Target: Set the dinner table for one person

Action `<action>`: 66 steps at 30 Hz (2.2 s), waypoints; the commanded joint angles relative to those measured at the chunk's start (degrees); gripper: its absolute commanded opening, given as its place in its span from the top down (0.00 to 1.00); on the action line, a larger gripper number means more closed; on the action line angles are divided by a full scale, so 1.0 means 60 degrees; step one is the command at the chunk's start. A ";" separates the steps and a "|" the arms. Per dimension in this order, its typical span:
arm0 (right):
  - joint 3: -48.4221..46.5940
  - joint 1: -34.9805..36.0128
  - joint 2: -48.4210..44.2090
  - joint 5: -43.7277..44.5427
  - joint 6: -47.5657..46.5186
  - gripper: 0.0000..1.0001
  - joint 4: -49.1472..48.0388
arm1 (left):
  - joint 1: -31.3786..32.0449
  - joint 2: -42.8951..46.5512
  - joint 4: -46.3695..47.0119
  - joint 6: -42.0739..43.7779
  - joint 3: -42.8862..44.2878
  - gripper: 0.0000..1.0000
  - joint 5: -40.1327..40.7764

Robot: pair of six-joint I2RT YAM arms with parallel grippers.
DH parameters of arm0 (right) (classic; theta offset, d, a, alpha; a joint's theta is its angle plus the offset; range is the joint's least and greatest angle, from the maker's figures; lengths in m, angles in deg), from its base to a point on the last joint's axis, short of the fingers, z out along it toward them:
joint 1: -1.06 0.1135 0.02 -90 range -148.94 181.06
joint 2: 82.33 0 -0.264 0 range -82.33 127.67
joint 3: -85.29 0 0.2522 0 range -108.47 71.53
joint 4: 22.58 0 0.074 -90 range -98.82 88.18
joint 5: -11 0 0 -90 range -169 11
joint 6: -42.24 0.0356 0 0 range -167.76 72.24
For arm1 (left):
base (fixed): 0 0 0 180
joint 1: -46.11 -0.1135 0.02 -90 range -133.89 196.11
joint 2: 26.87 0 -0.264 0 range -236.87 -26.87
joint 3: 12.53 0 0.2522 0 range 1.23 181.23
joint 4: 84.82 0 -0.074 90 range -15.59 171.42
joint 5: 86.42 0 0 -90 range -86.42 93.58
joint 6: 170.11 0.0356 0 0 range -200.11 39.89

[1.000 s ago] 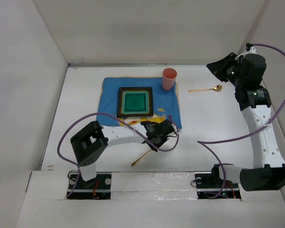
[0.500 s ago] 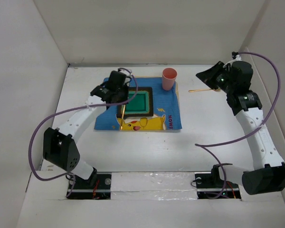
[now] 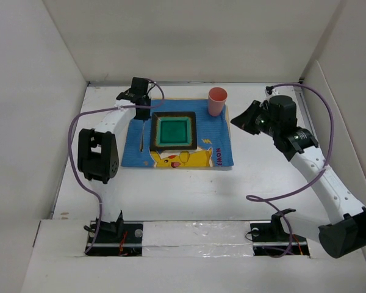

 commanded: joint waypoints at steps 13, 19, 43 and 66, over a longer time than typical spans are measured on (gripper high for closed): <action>-0.0090 0.0106 -0.0006 0.0456 -0.0622 0.85 0.0411 | -0.0675 -0.1288 0.0344 0.0362 0.1071 1.00 -0.0715; -0.0104 0.0106 0.0214 0.0485 -0.0637 0.83 0.0455 | -0.0675 -0.1902 0.0329 0.0348 0.1715 1.00 -0.0628; -0.0701 -0.2178 0.2393 0.3267 -0.0095 1.00 -0.0394 | 0.0554 0.3202 0.1646 -0.1923 -0.0173 1.00 -0.0803; -0.6548 -0.3995 0.9646 0.4923 0.1121 0.48 0.2065 | 0.1010 0.8335 0.1413 -0.2451 -0.4364 0.68 -0.3850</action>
